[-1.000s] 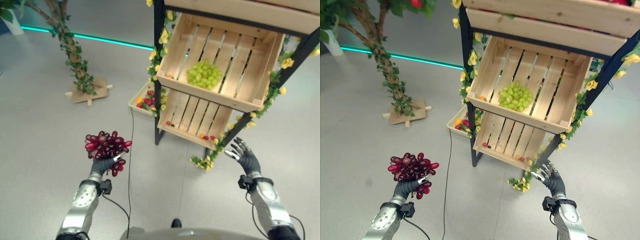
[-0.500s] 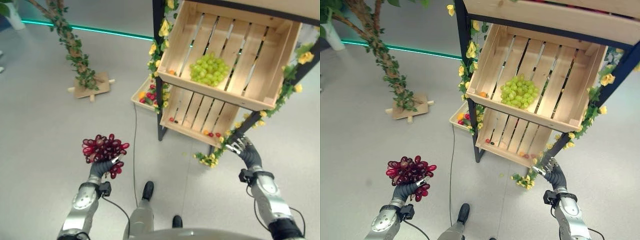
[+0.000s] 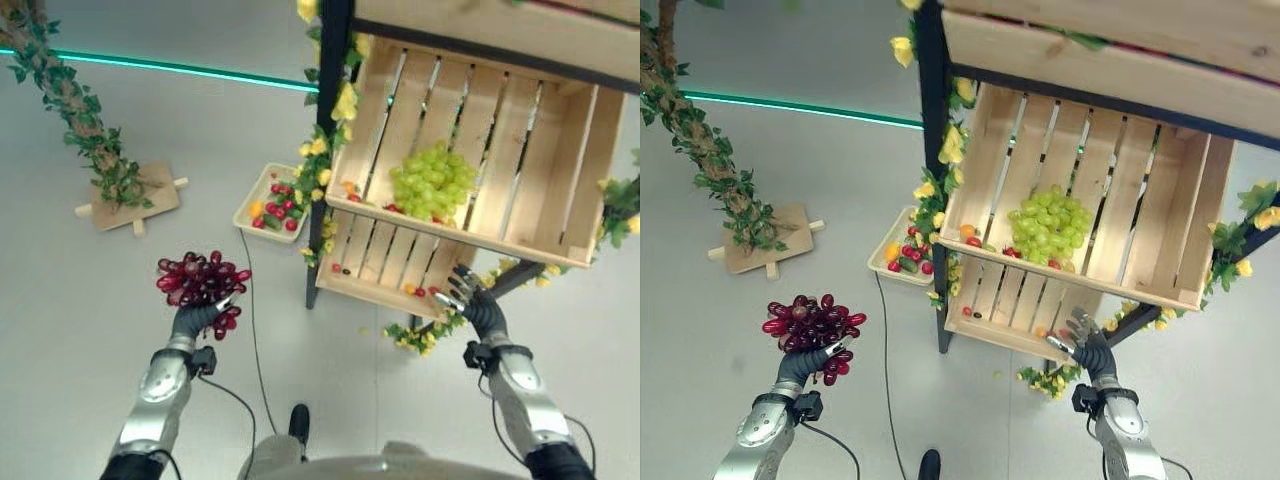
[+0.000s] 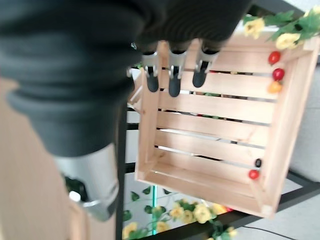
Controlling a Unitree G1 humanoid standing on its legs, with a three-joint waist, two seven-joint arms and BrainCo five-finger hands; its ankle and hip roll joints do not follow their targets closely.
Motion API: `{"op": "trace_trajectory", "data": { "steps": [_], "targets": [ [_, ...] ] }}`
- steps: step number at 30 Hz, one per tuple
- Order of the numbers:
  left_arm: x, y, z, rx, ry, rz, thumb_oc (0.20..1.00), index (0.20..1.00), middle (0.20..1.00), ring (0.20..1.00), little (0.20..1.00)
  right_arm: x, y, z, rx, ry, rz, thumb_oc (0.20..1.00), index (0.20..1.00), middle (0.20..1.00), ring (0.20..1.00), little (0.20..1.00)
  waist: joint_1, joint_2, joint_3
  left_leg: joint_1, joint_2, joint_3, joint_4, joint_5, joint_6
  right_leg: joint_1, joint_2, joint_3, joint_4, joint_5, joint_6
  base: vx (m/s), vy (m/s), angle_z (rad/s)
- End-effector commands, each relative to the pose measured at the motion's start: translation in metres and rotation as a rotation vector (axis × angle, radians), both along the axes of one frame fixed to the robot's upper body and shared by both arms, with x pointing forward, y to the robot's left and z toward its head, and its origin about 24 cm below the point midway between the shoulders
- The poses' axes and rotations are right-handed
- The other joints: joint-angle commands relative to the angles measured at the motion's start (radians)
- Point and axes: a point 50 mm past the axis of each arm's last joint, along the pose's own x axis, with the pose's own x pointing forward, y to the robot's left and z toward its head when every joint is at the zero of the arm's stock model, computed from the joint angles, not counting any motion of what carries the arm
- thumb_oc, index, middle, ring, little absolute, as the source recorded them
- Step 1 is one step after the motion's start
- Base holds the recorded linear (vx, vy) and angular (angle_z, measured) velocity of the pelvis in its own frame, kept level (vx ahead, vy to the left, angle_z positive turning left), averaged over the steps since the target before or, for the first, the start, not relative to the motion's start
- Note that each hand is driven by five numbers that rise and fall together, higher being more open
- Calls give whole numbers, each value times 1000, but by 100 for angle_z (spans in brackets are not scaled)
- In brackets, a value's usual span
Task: Pick up the fruits from the basket on one side to the basket on the other side
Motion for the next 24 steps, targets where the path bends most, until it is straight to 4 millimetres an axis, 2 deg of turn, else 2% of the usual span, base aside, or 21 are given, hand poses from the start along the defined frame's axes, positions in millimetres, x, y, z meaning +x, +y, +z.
{"op": "trace_trajectory", "data": {
  "steps": [1,2,4,5,6,7,10,16,20,24],
  "targets": [
    [11,2,40,83,-187,-42,200,200,200,200,200,16,-2,28,-39,-139,19,1000,1000,1000,1000,1000,-8,30,-25,2,36,-40,7,-22,-94,47,14,-156,-265,117,-7,252,-24,-24],
    [12,1,42,75,-195,-45,200,200,200,200,200,16,-3,28,-35,-136,13,1000,1000,1000,1000,1000,-9,23,-24,3,29,-45,12,-25,-102,55,12,-165,-345,101,-4,236,-94,-15],
    [13,1,44,75,-205,-52,200,200,200,200,200,17,-6,27,-26,-134,-9,1000,1000,1000,1000,1000,-14,15,-20,20,30,-59,15,-41,-118,74,13,-161,-529,121,7,200,-120,3],
    [13,0,43,70,-205,-50,200,200,200,200,200,16,-8,26,-40,-132,-18,1000,1000,1000,1000,1000,-18,8,-19,23,25,-68,20,-49,-120,79,18,-126,-544,125,10,131,-76,14],
    [13,0,43,70,-205,-50,200,200,200,200,200,16,-8,26,-40,-132,-18,1000,1000,1000,1000,1000,-17,9,-18,24,26,-68,21,-51,-120,83,19,-126,-546,125,10,122,-91,37],
    [12,-2,42,64,-203,-57,200,200,200,200,200,12,-8,23,-32,-117,-13,1000,1000,1000,1000,1000,-14,-7,-27,27,20,-69,35,-64,-125,112,15,-111,-570,131,15,121,-110,55],
    [10,-4,36,35,-195,-37,200,200,200,200,200,12,-10,25,-38,-122,-12,1000,1000,1000,1000,1000,0,-7,-53,41,37,-61,16,-62,-139,159,21,-152,-647,156,14,118,-132,57],
    [7,-8,31,11,-175,-43,200,200,200,200,200,11,-17,26,-48,-119,-34,1000,1000,1000,1000,1000,-3,0,-79,65,67,-64,-21,-47,-162,211,40,-166,-688,144,3,57,-100,-7],
    [9,-9,39,15,-208,-50,200,200,200,200,200,11,-19,27,-55,-119,-41,1000,1000,1000,1000,1000,-8,6,-87,72,84,-72,-46,-34,-175,219,54,-169,-699,130,-5,19,-67,5],
    [10,-7,55,17,-284,-47,200,200,200,200,200,10,-22,28,-60,-123,-47,1000,1000,1000,1000,1000,-8,10,-86,74,95,-80,-43,-34,-185,224,67,-170,-701,119,-15,21,-50,3]
  ]
}}
